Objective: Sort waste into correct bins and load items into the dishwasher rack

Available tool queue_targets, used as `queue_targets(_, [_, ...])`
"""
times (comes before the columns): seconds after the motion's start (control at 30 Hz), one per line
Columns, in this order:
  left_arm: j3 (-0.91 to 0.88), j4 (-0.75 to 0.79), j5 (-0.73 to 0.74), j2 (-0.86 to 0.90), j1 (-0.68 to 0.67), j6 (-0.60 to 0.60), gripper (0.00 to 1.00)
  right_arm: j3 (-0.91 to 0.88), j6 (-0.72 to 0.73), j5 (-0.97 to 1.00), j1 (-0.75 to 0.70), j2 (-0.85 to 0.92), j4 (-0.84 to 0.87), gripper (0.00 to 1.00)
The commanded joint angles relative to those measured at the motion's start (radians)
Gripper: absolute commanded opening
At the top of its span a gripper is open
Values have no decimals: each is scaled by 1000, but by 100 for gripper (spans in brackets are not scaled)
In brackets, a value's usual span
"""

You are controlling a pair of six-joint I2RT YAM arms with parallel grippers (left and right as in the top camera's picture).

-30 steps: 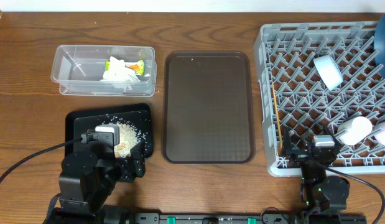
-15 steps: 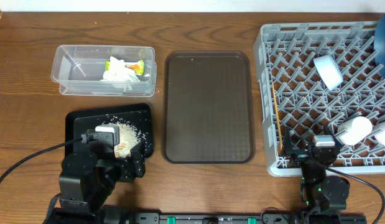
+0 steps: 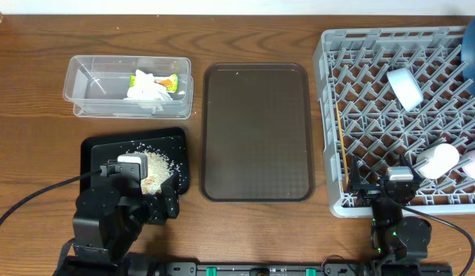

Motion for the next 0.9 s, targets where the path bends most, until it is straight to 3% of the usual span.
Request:
queue_targets(0.0, [-3, -13, -23, -6, 4, 66, 89, -5, -9, 13, 11, -7, 0, 99])
queue_targets(0.2, [-117, 108, -32, -101, 21, 159, 89, -5, -9, 13, 11, -7, 0, 99])
queue_targets(0.53, [-590, 592, -39, -428, 52, 171, 89, -5, -9, 13, 11, -7, 0, 99])
queue_targets(0.73, [-792, 914, -39, -460, 55, 178, 89, -5, -9, 13, 11, -7, 0, 99])
queue_targets(0.87, [-788, 886, -39, -461, 56, 220, 89, -5, -9, 13, 11, -7, 0, 99])
